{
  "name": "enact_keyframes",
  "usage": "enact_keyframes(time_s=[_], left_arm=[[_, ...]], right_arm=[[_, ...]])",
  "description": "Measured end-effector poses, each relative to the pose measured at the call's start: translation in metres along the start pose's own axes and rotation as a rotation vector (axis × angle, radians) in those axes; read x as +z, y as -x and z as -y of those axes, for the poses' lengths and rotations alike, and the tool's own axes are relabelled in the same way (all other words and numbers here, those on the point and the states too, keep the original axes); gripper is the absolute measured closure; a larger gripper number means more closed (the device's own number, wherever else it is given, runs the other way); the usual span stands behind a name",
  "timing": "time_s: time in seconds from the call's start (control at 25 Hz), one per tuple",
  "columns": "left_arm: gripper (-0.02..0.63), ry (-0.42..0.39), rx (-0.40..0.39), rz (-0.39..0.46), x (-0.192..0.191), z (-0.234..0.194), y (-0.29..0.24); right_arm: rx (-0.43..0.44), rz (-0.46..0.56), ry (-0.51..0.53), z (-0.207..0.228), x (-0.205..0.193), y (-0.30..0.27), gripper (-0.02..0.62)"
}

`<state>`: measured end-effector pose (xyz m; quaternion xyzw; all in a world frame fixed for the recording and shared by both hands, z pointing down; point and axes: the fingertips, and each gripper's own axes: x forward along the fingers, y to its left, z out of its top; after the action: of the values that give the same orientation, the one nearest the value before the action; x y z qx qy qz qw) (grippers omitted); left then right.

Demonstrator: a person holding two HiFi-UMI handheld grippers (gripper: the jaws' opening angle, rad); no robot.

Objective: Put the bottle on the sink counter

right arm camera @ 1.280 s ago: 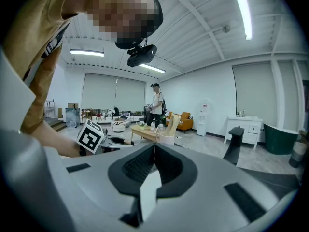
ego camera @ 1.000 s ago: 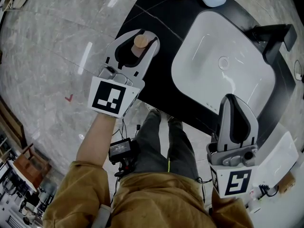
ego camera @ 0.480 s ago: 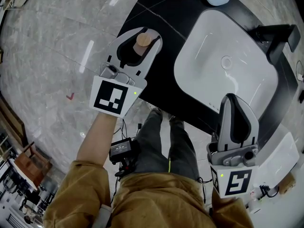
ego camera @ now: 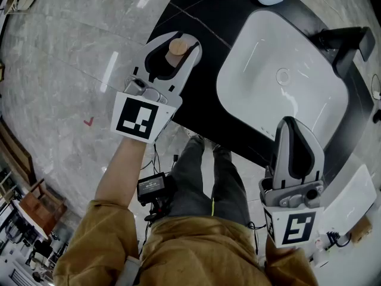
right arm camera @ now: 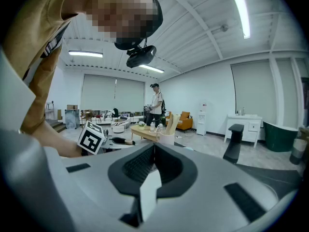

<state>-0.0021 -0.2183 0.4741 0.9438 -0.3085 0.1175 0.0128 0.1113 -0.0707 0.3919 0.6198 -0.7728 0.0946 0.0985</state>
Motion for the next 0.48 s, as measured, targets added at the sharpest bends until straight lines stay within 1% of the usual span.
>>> enact_keyframes(time_s=[0.24, 0.48], left_arm=[[0.474, -0.009, 0.009, -0.002, 0.0006, -0.0004, -0.0012], [0.471, -0.045, 0.017, 0.016, 0.0079, 0.0005, -0.0046]], right_arm=[[-0.003, 0.007, 0.005, 0.0023, 0.0039, 0.0034, 0.591], [-0.003, 0.01, 0.008, 0.0046, 0.0048, 0.0057, 0.591]])
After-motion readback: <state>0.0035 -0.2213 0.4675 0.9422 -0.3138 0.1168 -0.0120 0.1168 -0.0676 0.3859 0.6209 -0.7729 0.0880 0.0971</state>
